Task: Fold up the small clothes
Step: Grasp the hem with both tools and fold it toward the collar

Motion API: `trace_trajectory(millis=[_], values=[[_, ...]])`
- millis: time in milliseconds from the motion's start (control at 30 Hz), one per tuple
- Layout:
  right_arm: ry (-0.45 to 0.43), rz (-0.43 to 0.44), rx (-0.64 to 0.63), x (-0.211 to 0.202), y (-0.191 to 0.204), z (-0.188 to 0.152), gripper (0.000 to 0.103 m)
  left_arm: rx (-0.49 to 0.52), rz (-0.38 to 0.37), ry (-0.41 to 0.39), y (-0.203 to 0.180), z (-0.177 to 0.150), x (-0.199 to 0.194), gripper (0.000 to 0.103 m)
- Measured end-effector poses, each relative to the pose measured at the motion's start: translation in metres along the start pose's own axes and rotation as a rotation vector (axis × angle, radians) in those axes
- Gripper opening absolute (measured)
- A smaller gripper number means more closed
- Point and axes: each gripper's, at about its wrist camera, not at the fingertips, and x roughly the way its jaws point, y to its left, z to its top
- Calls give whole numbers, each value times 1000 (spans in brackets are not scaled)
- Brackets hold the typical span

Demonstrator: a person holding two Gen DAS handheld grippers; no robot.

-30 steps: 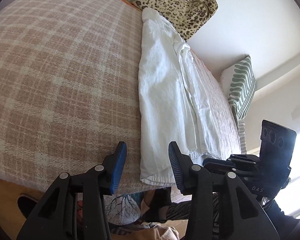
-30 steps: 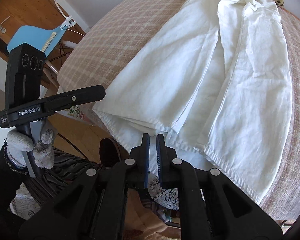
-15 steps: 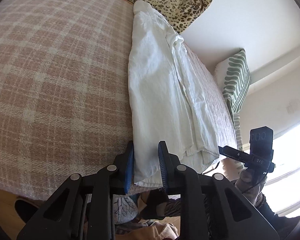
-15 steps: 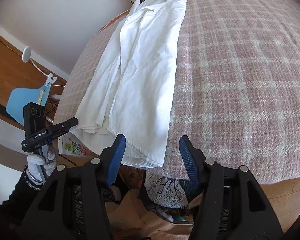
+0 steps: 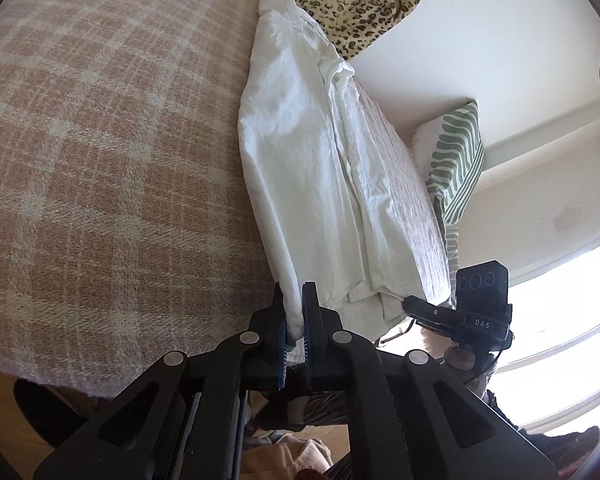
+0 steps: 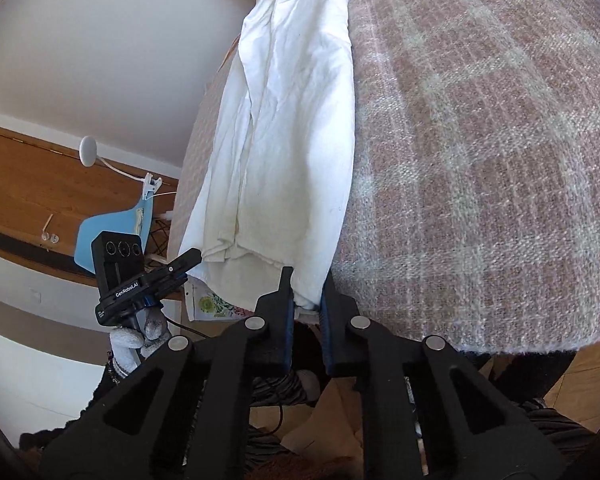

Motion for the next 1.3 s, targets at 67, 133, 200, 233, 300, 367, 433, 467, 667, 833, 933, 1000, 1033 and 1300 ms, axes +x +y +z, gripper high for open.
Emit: trace_trajectory(millis=[67,133,200,233,300,367,433,467,667,833,933,1000,1033,1300], values=[[-17,24,-7,-4,4,3,10,-2,-34,-22,-6,7,-6,5],[-32,42,-14,-10,9,8,10,10,-51,-39,-12,13,-10,5],[-44,60,-17,-13,15,14,9,13,-73,-54,-18,21,-13,5],[-49,71,-16,-15,18,18,9,19,-79,-63,-21,25,-15,5],[-61,90,-19,-18,25,27,9,32,-85,-81,-27,34,-17,4],[-76,89,-38,-21,34,37,9,44,-89,-105,-34,47,-20,4],[-94,83,-55,-24,43,49,8,59,-80,-131,-41,59,-22,4],[-101,80,-61,-25,47,56,7,66,-76,-143,-45,67,-21,5],[-166,39,-44,-28,55,106,7,124,-42,-188,-60,112,-8,5],[-188,-49,-42,-23,49,146,6,150,2,-191,-60,142,11,5],[-199,-104,-56,-14,48,164,6,139,22,-190,-55,157,23,5],[-195,-123,-38,-5,41,174,6,120,30,-186,-49,163,30,5],[-193,-130,-28,0,37,179,6,116,42,-184,-47,167,34,5],[-154,-172,17,30,11,201,6,46,89,-165,-24,174,51,5]])
